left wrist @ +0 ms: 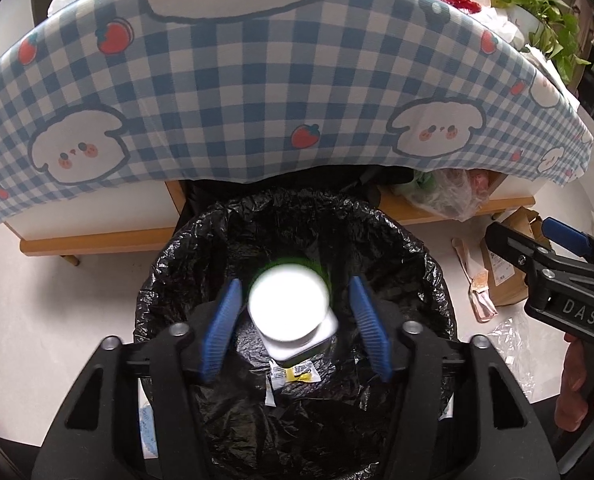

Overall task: Collect trash
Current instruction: 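Open the right tool to drop the wrapper while the left tool drops the bottle, then raise both open tools back toward the table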

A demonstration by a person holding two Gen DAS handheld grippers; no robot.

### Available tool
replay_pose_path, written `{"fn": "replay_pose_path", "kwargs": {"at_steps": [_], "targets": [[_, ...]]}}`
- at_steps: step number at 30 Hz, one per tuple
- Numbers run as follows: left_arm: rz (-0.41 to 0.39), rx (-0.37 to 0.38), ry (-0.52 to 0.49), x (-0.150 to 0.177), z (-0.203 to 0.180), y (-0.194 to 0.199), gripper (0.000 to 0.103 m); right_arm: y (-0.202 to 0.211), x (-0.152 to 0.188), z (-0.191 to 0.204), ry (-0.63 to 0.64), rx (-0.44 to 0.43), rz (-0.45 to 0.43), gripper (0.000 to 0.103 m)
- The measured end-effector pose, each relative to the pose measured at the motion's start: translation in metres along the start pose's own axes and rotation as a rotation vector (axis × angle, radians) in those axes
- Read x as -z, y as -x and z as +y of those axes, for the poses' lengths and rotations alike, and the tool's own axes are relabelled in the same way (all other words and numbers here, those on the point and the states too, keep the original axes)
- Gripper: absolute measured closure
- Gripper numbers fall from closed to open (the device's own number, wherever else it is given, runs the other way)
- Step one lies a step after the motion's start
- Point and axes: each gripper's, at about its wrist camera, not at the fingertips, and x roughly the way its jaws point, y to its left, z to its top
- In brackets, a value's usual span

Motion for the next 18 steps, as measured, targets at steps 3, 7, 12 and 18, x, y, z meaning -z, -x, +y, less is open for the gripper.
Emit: {"fn": "replay_pose_path", "kwargs": {"at_steps": [3,7,12,18], "targets": [[-0.002,-0.004,0.003,-0.001,0.001,0.001,0.034,0.0,0.0,0.001,0.003,-0.002,-0.001,0.008],[-0.012,-0.004,0.004,-0.001,0.005,0.005,0.023,0.003,-0.002,0.004,0.007,-0.003,-0.005,0.008],[-0.028,0.0,0.01,-0.002,0.012,0.013,0.013,0.01,-0.008,0.007,0.008,-0.008,-0.021,0.008],[-0.076,-0.007,0.021,-0.007,0.019,0.034,0.01,0.023,-0.015,0.011,0.014,-0.019,-0.049,0.008]]}}
